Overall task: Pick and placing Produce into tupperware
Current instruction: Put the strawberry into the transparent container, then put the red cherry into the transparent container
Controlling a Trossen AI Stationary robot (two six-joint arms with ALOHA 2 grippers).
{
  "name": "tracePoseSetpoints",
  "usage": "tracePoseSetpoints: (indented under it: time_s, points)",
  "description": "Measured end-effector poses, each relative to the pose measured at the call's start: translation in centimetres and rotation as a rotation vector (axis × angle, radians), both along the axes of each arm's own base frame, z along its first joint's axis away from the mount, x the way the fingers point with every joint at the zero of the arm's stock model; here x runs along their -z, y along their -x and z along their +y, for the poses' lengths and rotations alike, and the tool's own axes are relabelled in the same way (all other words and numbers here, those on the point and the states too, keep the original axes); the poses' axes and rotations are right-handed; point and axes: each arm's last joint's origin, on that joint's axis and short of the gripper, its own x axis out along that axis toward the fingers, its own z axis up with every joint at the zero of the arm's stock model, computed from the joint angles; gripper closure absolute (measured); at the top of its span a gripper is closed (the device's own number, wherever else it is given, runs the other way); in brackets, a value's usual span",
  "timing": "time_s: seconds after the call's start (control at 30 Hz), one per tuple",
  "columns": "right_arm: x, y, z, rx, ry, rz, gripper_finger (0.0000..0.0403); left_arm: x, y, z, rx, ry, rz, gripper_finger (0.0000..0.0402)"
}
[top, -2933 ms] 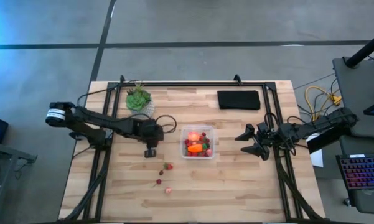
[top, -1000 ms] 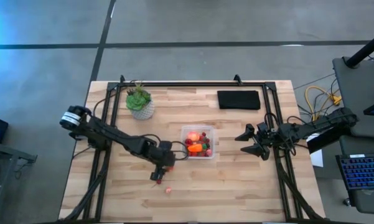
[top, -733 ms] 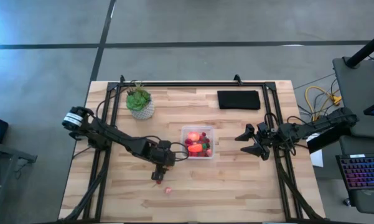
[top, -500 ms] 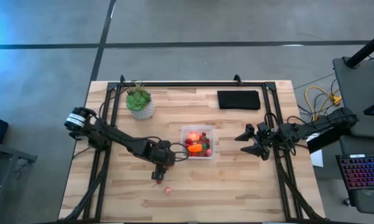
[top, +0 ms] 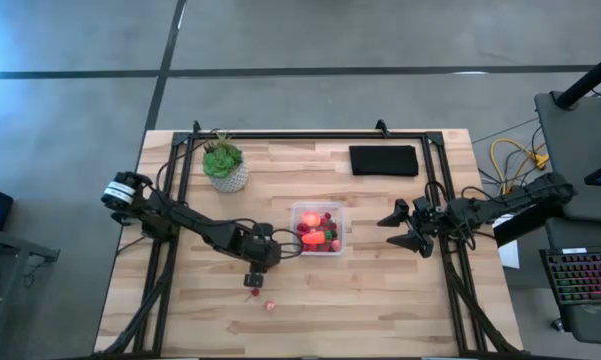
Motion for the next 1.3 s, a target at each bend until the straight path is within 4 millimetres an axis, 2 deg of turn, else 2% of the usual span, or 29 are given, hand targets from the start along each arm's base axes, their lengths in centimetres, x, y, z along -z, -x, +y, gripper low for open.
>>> tracePoseSetpoints:
  time_s: [0.13, 0.23, 0.4, 0.5, 0.67, 0.77, 0.87, 1.0, 1.1, 1.2, 1.3]
  points:
    - [0.0, 0.0, 0.0, 0.000, 0.000, 0.000, 0.0094, -0.1, 0.0, 0.0, 0.007, -0.005, -0.001, 0.0281]
    - [0.0, 0.0, 0.0, 0.000, 0.000, 0.000, 0.0094, -1.3, -0.2, 0.0, -0.002, -0.014, -0.042, 0.0277]
    - [0.0, 0.0, 0.0, 0.000, 0.000, 0.000, 0.0090, -7.0, -1.2, 0.2, 0.028, -0.102, -0.267, 0.0280]
    - [0.0, 0.0, 0.0, 0.000, 0.000, 0.000, 0.0090, -9.1, -2.4, 1.2, 0.038, -0.149, -0.378, 0.0280]
    - [0.0, 0.0, 0.0, 0.000, 0.000, 0.000, 0.0091, -7.7, -5.3, 4.7, -0.076, -0.204, -0.361, 0.0268]
    - [0.0, 0.0, 0.0, 0.000, 0.000, 0.001, 0.0090, -7.1, -6.8, 6.1, -0.124, -0.216, -0.362, 0.0233]
    - [0.0, 0.0, 0.0, 0.000, 0.000, 0.001, 0.0091, -6.8, -7.4, 6.5, -0.136, -0.223, -0.338, 0.0190]
    - [0.0, 0.0, 0.0, 0.000, 0.000, 0.000, 0.0096, -8.4, -6.3, 6.3, -0.125, -0.236, -0.290, 0.0141]
    - [0.0, 0.0, 0.0, 0.000, 0.000, 0.000, 0.0097, -9.6, -3.6, 5.9, -0.085, -0.229, -0.130, 0.0125]
    - [0.0, 0.0, 0.0, 0.000, 0.000, 0.000, 0.0095, -10.2, -0.5, 5.6, -0.107, -0.085, 0.030, 0.0144]
    - [0.0, 0.0, 0.0, 0.000, 0.000, 0.001, 0.0092, -10.2, 1.7, 5.0, -0.203, 0.057, 0.072, 0.0196]
